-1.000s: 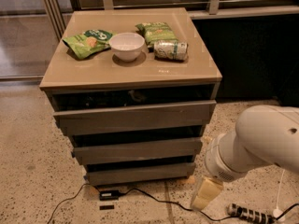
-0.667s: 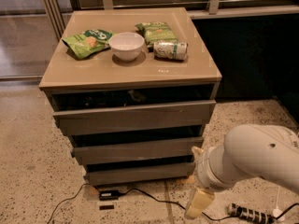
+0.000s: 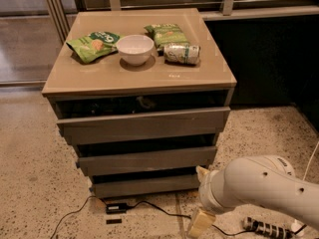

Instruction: Open bottom drawer

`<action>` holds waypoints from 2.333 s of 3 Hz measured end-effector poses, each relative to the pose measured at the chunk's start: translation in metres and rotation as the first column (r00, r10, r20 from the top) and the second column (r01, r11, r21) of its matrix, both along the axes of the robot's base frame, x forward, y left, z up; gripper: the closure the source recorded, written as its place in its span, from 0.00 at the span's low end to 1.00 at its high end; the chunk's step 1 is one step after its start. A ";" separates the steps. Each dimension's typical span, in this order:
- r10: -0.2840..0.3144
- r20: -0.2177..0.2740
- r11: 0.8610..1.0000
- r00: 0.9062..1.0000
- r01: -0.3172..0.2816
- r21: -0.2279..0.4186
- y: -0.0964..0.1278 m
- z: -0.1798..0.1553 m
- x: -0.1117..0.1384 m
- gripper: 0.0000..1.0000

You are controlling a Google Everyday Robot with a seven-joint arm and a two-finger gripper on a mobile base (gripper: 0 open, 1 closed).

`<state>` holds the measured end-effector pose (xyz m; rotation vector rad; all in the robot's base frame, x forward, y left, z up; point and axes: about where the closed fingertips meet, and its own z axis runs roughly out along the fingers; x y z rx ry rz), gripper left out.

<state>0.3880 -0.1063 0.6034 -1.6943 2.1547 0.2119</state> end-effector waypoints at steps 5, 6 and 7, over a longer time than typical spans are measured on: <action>-0.016 0.088 0.988 0.996 0.002 0.155 0.006 -0.124 0.065 0.00; 0.008 0.083 0.974 0.996 -0.026 0.223 0.003 -0.169 0.080 0.00; 0.011 0.077 0.974 0.997 -0.028 0.224 0.003 -0.176 0.081 0.00</action>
Offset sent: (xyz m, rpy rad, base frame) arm 0.0162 0.0298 -0.0433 -0.0511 -0.0143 0.0590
